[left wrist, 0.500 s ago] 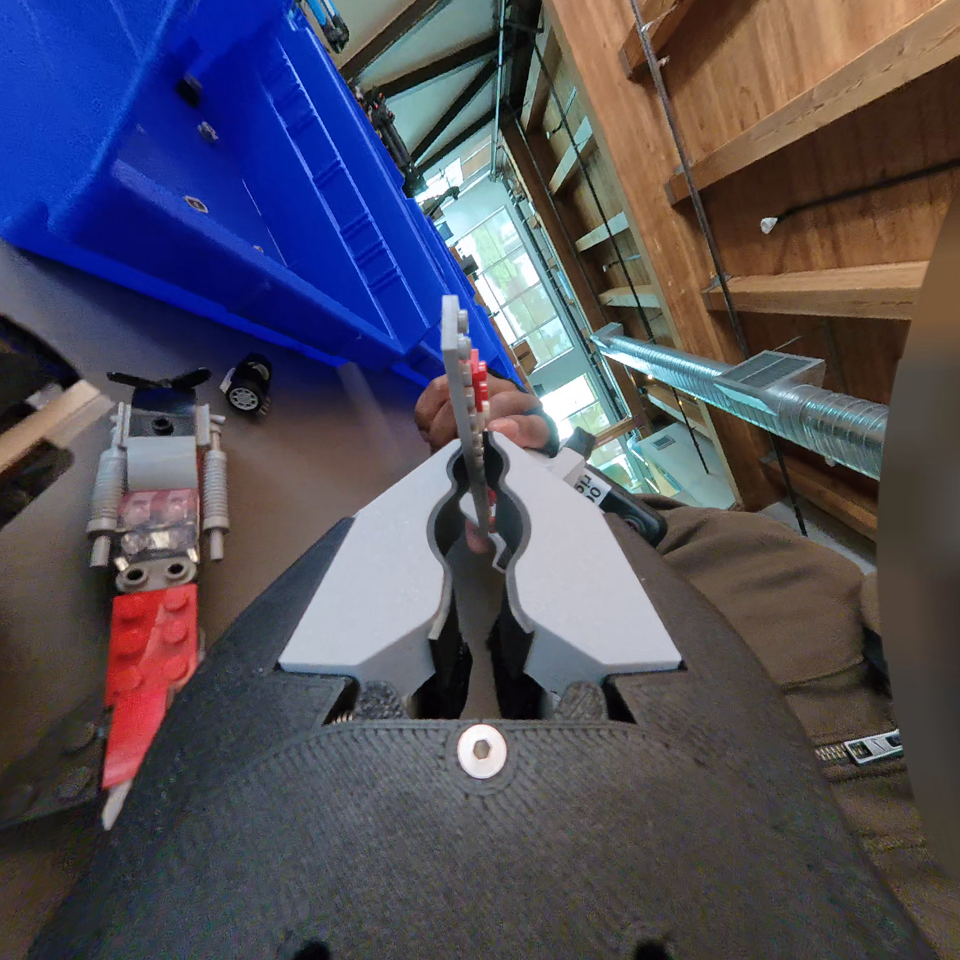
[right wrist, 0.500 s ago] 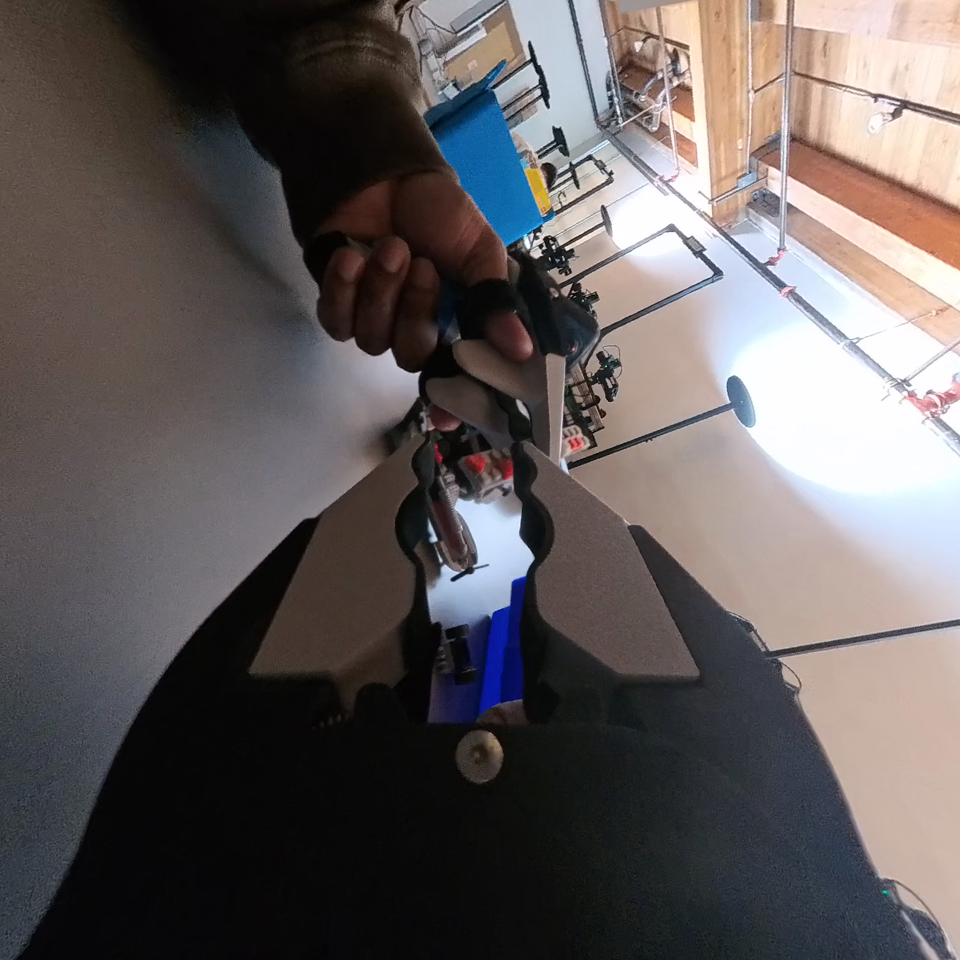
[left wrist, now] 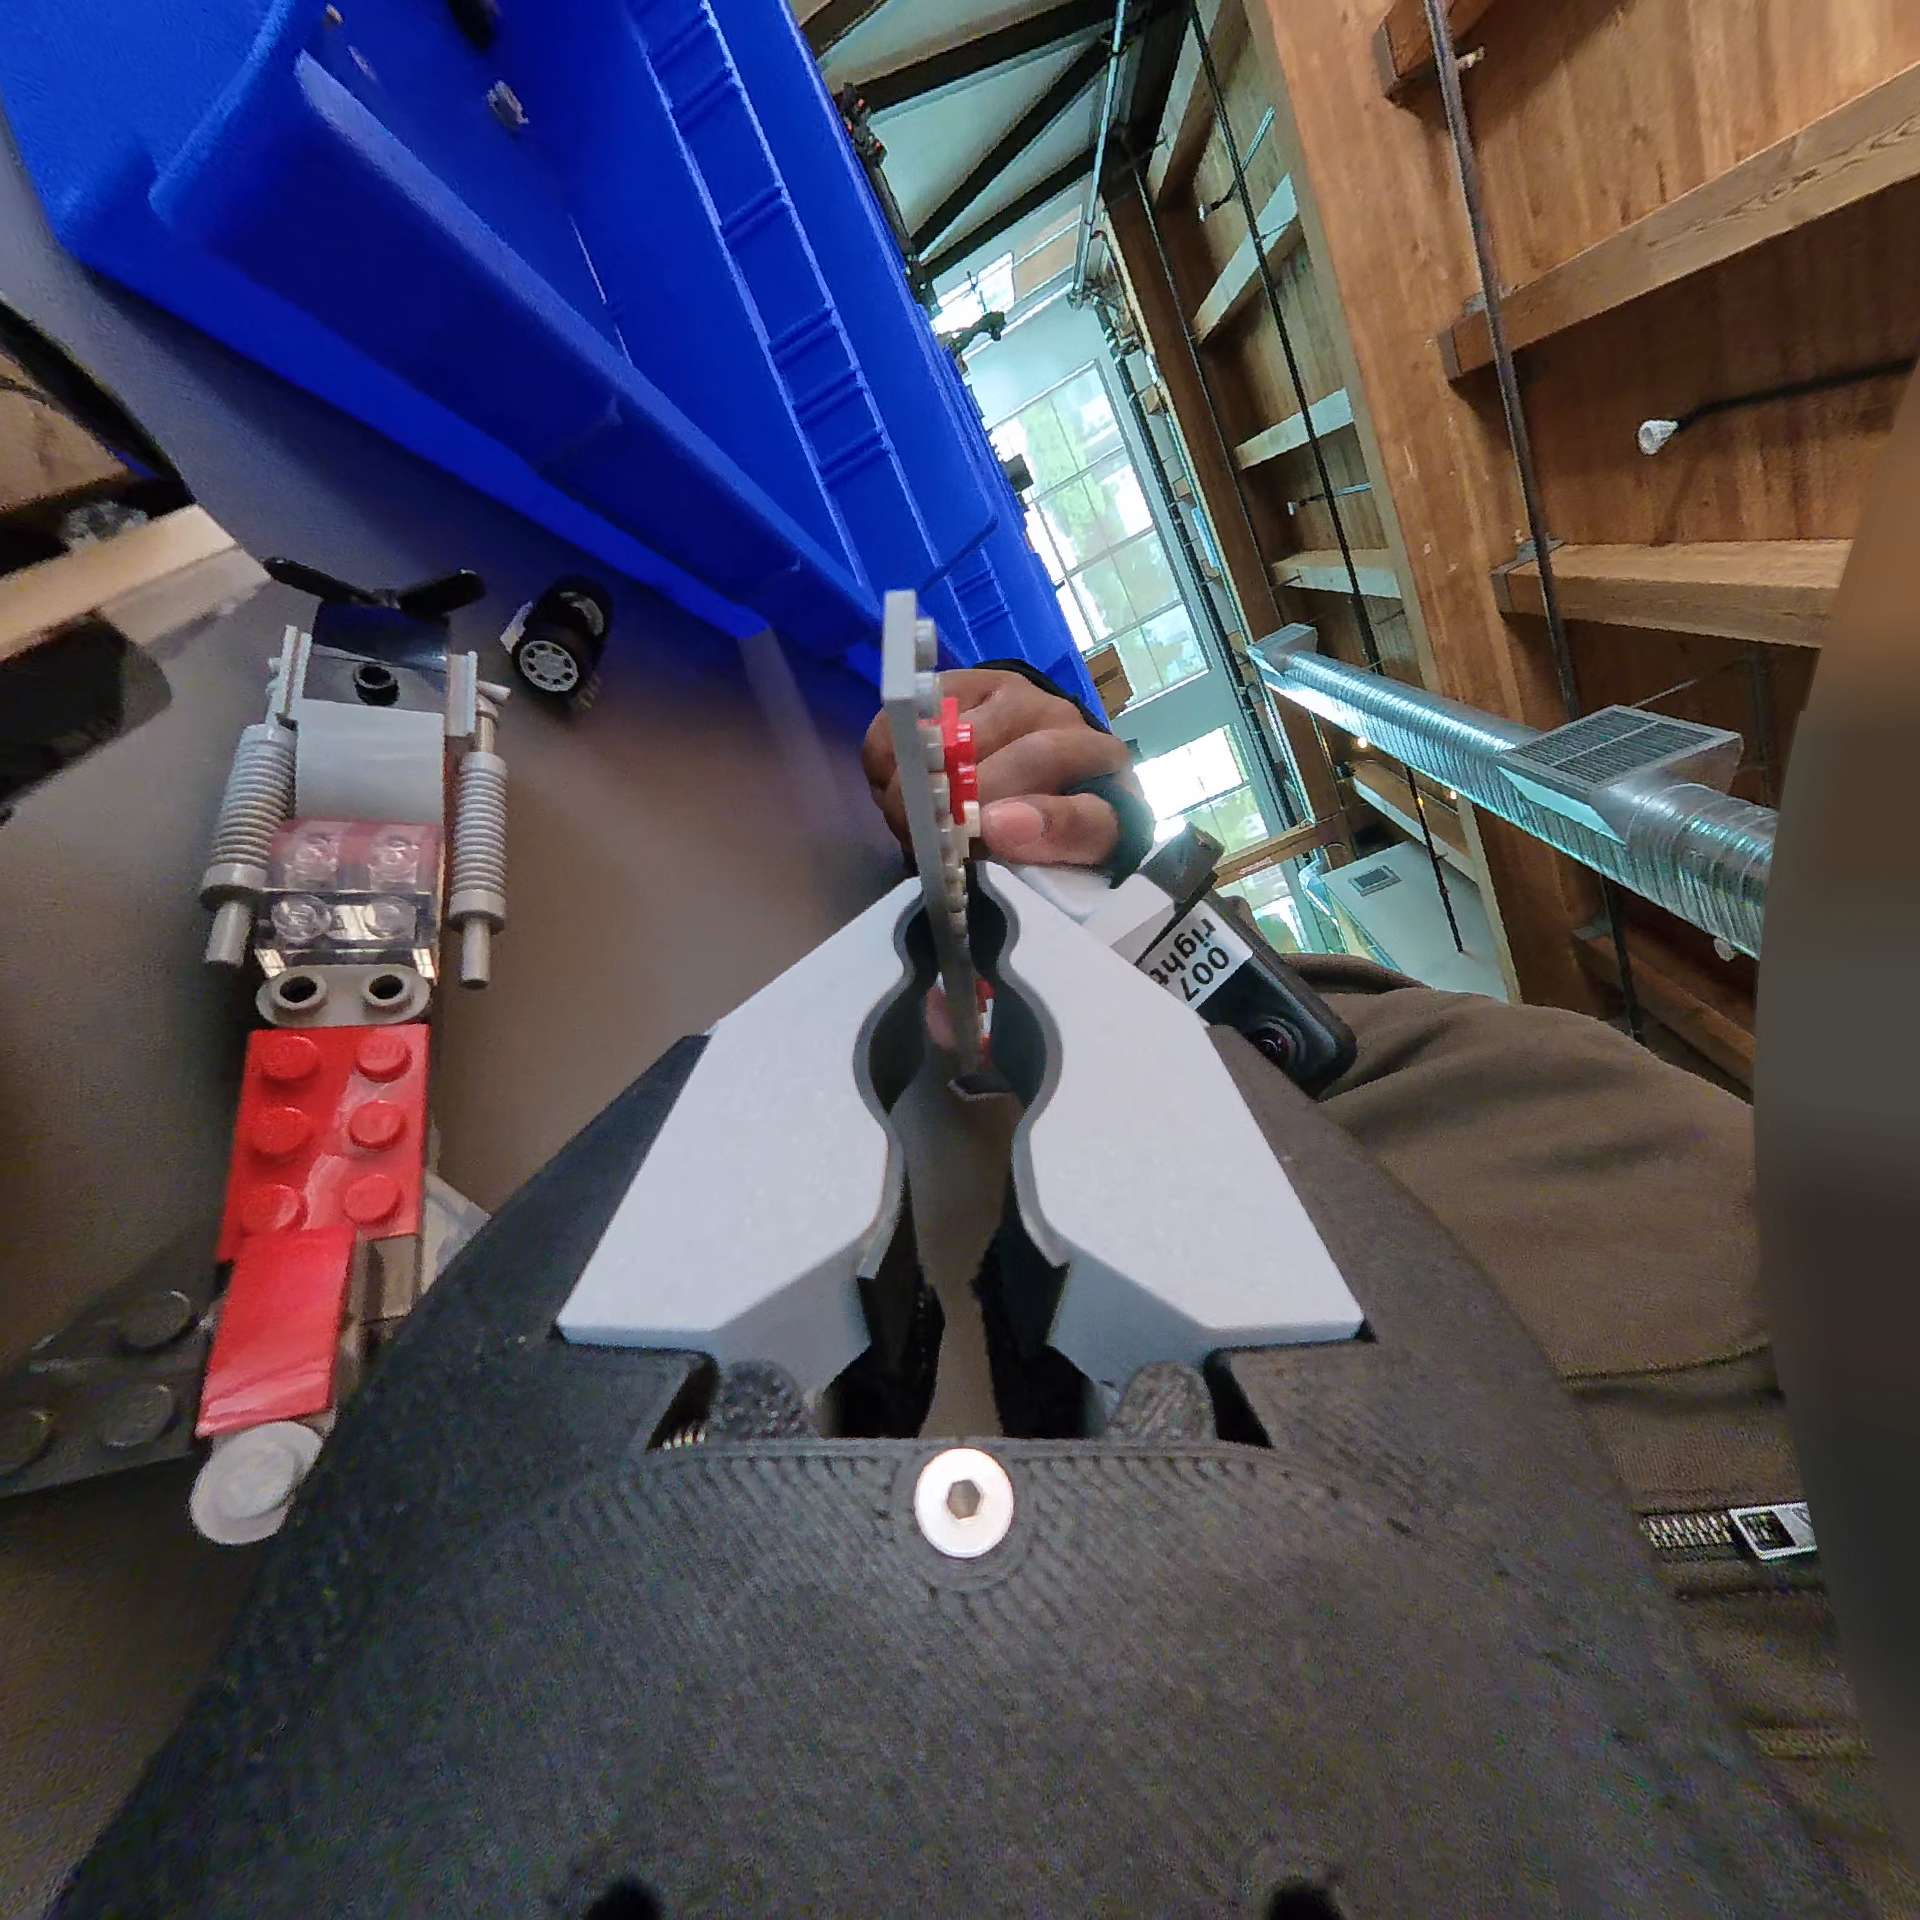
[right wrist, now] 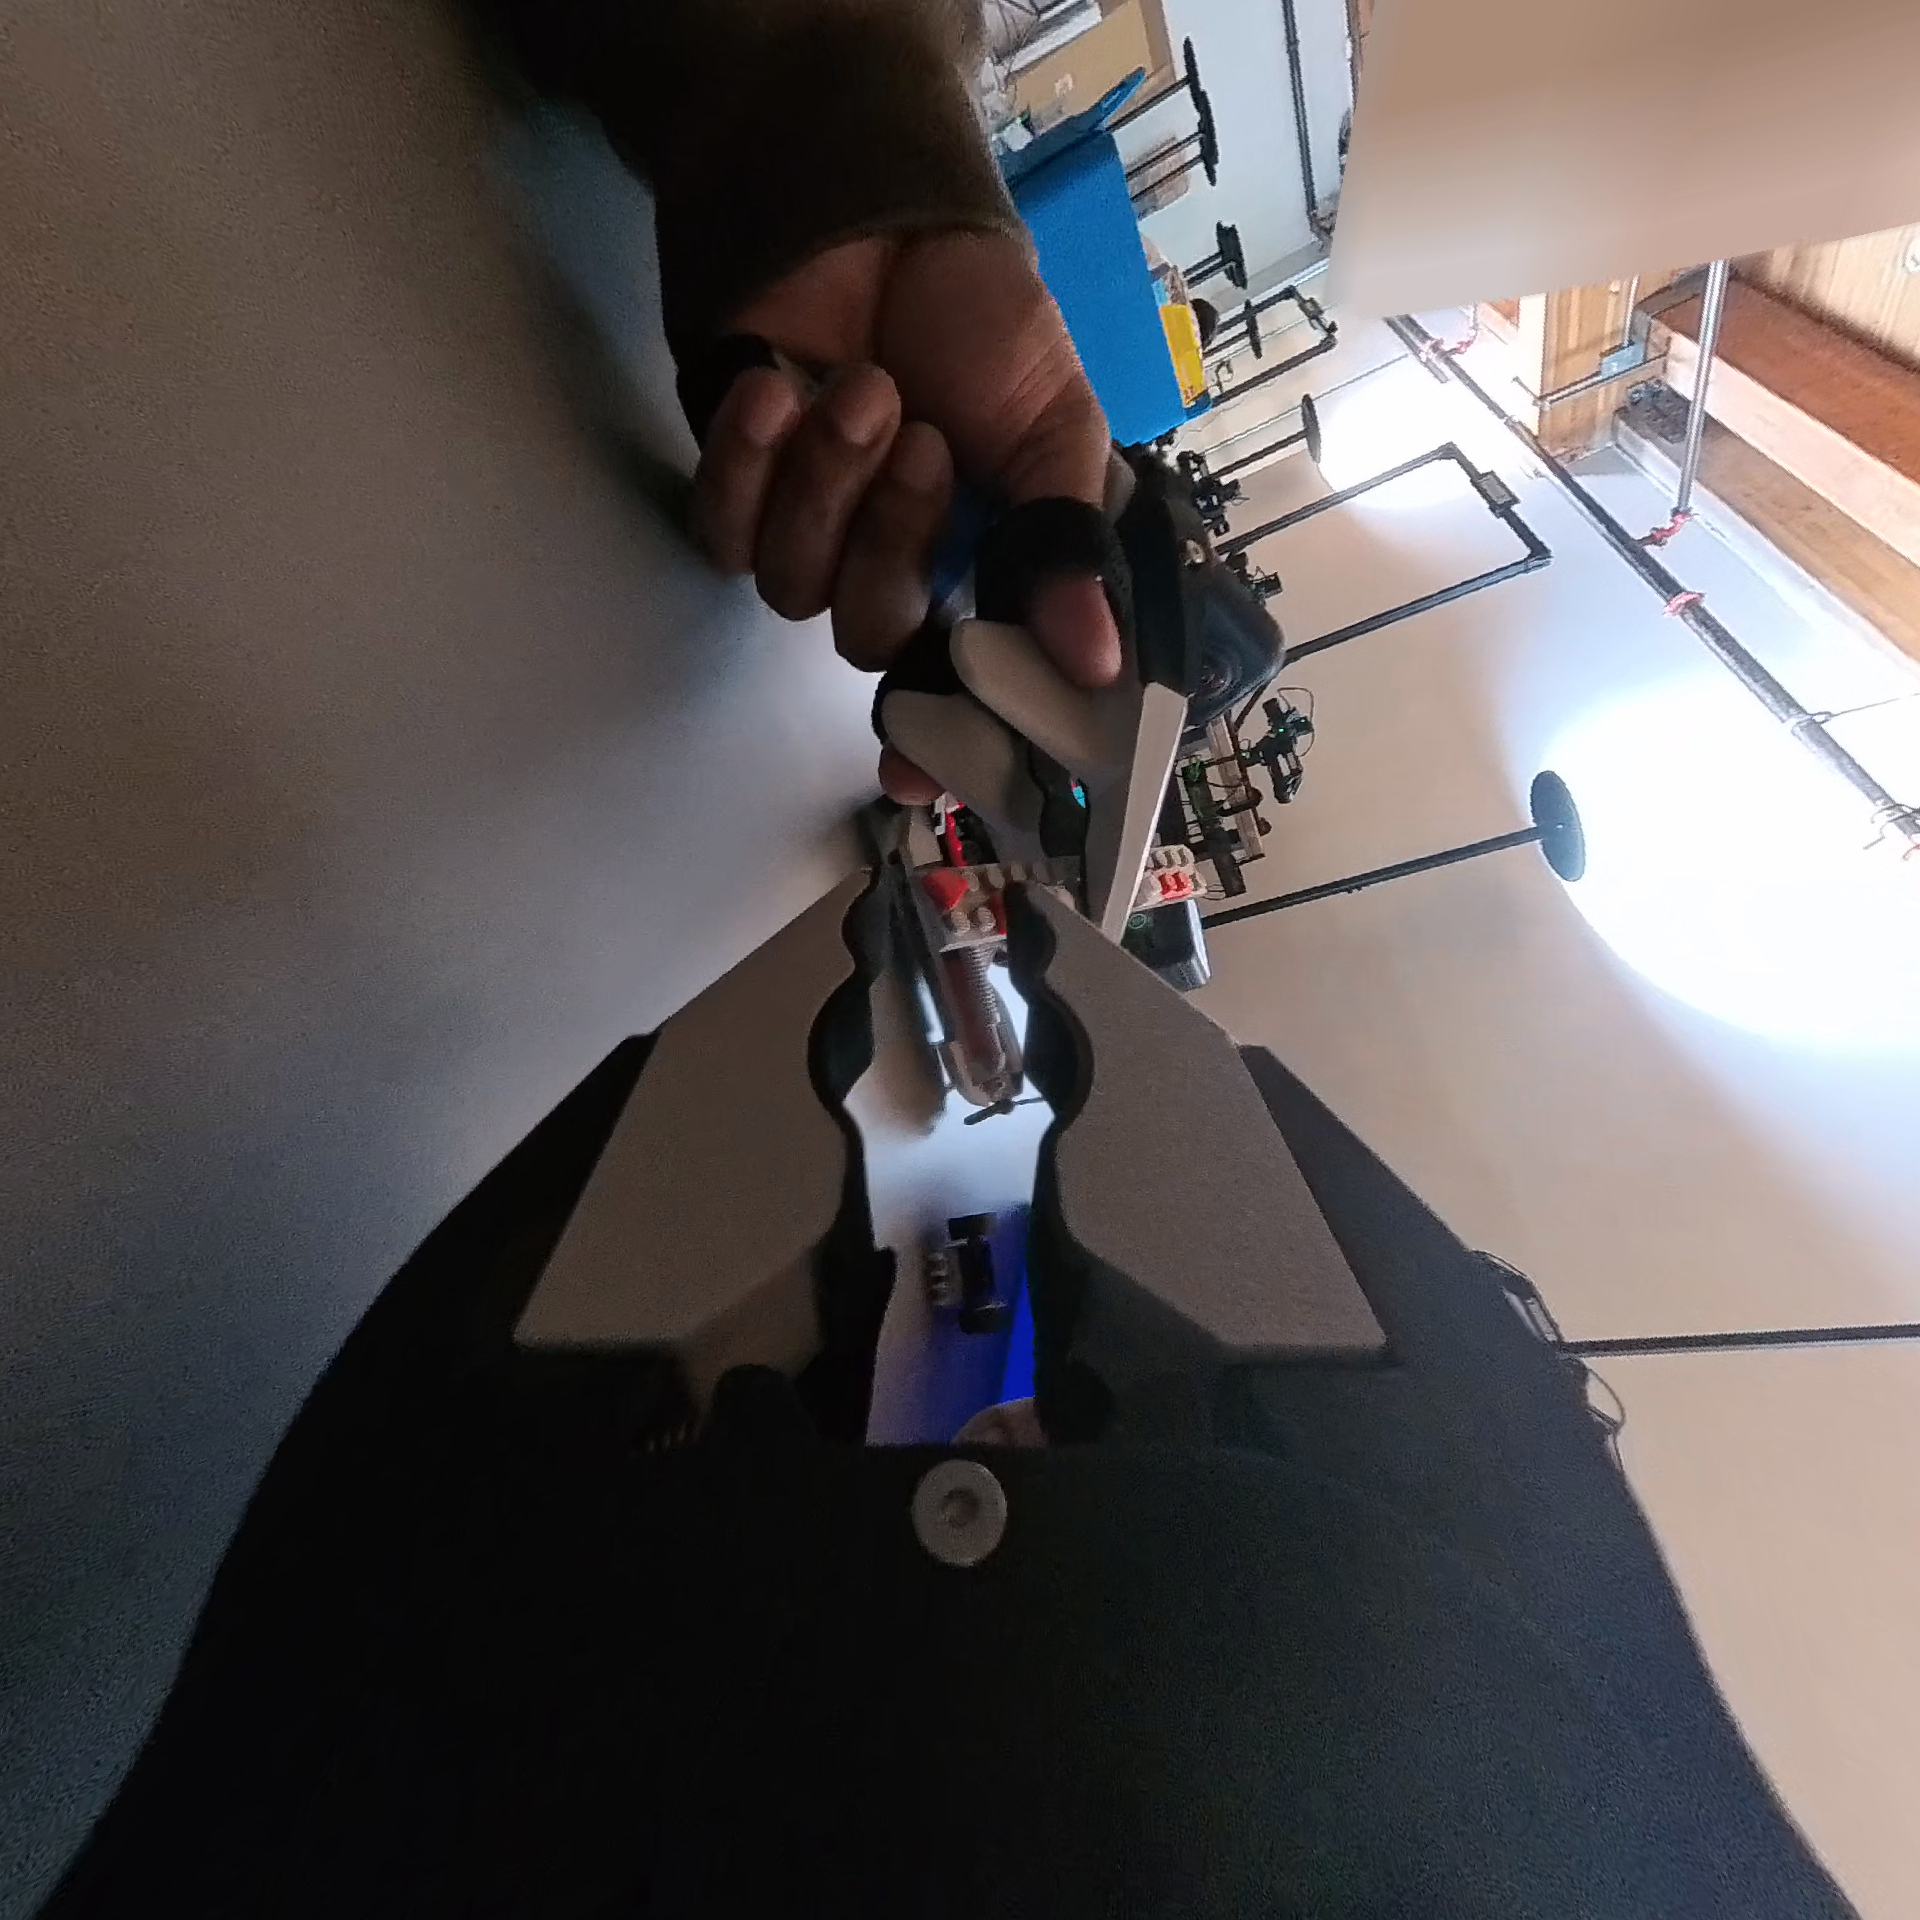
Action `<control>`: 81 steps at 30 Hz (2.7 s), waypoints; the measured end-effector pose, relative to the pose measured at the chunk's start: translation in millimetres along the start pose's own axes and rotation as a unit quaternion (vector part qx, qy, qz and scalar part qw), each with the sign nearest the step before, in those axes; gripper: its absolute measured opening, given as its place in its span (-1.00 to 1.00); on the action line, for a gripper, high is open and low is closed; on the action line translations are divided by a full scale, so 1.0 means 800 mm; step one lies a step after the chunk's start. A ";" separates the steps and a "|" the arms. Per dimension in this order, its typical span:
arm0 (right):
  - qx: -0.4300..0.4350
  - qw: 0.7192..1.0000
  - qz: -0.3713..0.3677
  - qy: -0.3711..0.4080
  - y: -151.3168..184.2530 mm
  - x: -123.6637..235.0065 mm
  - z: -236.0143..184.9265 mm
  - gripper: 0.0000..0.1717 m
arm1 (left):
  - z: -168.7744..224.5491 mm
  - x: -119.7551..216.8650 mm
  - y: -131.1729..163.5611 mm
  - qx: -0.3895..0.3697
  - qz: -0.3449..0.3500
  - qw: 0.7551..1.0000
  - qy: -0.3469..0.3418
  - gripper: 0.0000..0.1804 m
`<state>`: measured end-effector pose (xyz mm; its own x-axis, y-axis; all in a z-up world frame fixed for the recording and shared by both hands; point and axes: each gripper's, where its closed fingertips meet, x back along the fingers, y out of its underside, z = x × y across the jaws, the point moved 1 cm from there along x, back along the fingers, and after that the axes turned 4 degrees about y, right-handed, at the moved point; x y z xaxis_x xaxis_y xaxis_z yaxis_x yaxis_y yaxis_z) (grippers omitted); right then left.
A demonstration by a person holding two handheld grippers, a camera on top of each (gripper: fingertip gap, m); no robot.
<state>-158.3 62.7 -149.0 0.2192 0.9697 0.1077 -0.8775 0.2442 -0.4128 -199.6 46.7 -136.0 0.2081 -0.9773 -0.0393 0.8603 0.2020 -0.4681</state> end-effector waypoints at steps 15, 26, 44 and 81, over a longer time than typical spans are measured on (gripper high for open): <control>0.015 0.999 -0.018 -0.027 0.006 -0.005 -0.016 -0.89 | -0.015 0.002 0.004 -0.001 -0.007 0.999 -0.049 -0.94; 0.020 0.999 -0.029 -0.040 0.009 -0.007 -0.021 -0.89 | -0.019 0.002 0.006 0.000 -0.007 0.998 -0.063 -0.94; -0.034 0.995 -0.036 -0.084 0.012 -0.007 -0.027 -0.90 | -0.024 -0.001 0.010 -0.033 -0.016 0.995 -0.097 -0.94; 0.050 0.996 -0.045 -0.058 0.015 -0.009 -0.027 -0.86 | -0.024 0.000 0.009 -0.025 -0.005 0.995 -0.096 -0.94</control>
<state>-161.2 58.4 -174.2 0.2543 0.9353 0.2460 -0.8956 0.3237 -0.3051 -202.3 46.9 -156.1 0.2885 -0.9480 0.1340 0.8402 0.1836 -0.5103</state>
